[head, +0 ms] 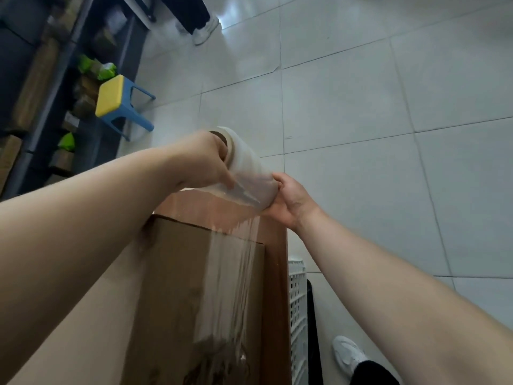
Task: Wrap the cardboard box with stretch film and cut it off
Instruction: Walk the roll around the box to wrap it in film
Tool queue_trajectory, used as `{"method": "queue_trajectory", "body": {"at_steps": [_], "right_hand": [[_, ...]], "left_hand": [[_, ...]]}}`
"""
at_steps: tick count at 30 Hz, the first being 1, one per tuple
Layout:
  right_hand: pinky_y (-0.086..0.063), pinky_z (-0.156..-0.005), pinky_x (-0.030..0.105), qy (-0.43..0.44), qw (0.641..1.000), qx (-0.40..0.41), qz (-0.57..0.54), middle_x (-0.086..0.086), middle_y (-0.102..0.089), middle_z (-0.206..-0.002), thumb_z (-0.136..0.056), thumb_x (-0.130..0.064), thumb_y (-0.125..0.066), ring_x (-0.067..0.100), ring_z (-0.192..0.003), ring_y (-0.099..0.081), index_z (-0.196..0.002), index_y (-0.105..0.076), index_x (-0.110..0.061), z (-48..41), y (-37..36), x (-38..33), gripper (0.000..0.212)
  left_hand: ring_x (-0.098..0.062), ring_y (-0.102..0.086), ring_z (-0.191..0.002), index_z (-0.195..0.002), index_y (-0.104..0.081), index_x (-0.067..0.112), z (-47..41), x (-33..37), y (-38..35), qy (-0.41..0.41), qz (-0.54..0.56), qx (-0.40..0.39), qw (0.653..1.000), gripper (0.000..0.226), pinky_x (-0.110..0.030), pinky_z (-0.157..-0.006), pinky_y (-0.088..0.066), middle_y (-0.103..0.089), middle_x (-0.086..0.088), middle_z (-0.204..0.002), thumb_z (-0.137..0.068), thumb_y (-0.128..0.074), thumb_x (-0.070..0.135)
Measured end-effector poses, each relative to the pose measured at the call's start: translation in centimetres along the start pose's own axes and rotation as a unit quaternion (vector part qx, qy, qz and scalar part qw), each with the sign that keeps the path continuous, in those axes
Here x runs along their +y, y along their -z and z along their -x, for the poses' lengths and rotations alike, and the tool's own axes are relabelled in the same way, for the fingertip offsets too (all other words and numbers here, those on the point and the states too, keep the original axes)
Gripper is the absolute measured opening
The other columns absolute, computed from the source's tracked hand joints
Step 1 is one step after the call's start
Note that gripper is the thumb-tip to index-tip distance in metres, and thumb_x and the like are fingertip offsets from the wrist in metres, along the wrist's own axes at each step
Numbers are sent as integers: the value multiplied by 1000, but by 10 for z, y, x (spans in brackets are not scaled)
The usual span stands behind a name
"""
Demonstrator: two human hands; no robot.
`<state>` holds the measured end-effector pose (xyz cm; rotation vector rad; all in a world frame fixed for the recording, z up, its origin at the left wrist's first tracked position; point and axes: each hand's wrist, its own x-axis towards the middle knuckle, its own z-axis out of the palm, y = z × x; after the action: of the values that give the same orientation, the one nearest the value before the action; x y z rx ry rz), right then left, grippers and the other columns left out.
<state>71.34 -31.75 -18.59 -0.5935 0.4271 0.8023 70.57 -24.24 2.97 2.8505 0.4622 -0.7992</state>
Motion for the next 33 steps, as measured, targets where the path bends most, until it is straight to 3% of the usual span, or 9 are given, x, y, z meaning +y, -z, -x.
{"method": "queue_trajectory", "body": {"at_steps": [3,7,11,14,16,18,21,27,33], "right_hand": [[-46,-91,45,-15,1000,-6,-15,14,-65,-102,-95,-20,-34,29,-93,-61,-119,-58,-4,-9,-6,-1,37],[-45,-98,49,-34,999,-10,-12,16,-66,-104,-94,-21,-33,31,-96,-61,-129,-55,-1,-17,-14,-1,46],[-44,-97,47,-67,997,6,27,22,-60,-129,-93,-24,-35,33,-107,-57,-137,-50,4,-33,-24,-8,54],[-51,-83,36,-82,994,-26,63,16,-66,-113,-100,-26,-34,27,-98,-62,-129,-57,1,-41,-36,-20,46],[-50,-92,39,-84,993,-26,73,14,-67,-115,-104,-30,-34,27,-103,-64,-125,-59,-1,-47,-44,-26,44],[-44,-106,46,-87,993,-19,73,18,-61,-132,-103,-33,-38,32,-121,-58,-133,-55,0,-56,-48,-29,48],[-44,-101,47,-125,988,-39,81,18,-57,-137,-101,-33,-39,32,-118,-58,-138,-51,0,-64,-53,-33,51],[-50,-80,39,-171,978,-52,106,13,-66,-105,-96,-30,-43,26,-89,-63,-127,-58,-3,-78,-66,-29,44],[-40,-45,21,-188,966,-29,178,1,-49,-59,-94,-21,-45,13,-46,-49,-86,-54,-13,-100,-81,-23,15]], "left_hand": [[-17,-53,-74,-85,-59,15,-10,-8,6,45,79,-15,996,24,-25,-62,-40,-56,-2,-85,-80,-71,35],[-28,-53,-101,-126,-55,8,-26,-19,7,100,183,-11,978,58,-35,-85,-42,-57,-10,-116,-84,-63,49],[-24,-51,-84,-105,-60,11,-35,-19,10,110,169,25,979,32,-30,-73,-39,-55,-7,-94,-84,-69,35],[-15,-43,-58,-85,-58,10,-37,-15,17,106,93,31,990,29,-26,-49,-34,-49,-3,-72,-81,-73,35],[-12,-39,-51,-73,-56,11,-41,-13,22,110,62,30,992,27,-23,-42,-28,-46,-1,-65,-80,-75,30],[-11,-43,-53,-80,-64,9,-47,-14,27,121,71,39,989,21,-22,-42,-31,-49,0,-66,-77,-77,24],[-9,-49,-61,-87,-66,11,-54,-16,30,157,157,52,974,21,-20,-53,-40,-55,1,-72,-75,-78,24],[-22,-51,-83,-91,-53,20,-65,-25,36,237,317,66,916,18,-31,-78,-37,-53,-3,-92,-90,-62,36],[-21,-49,-65,-74,-58,12,-68,-50,44,260,210,49,941,25,-28,-62,-35,-53,-4,-74,-84,-71,31]]}}
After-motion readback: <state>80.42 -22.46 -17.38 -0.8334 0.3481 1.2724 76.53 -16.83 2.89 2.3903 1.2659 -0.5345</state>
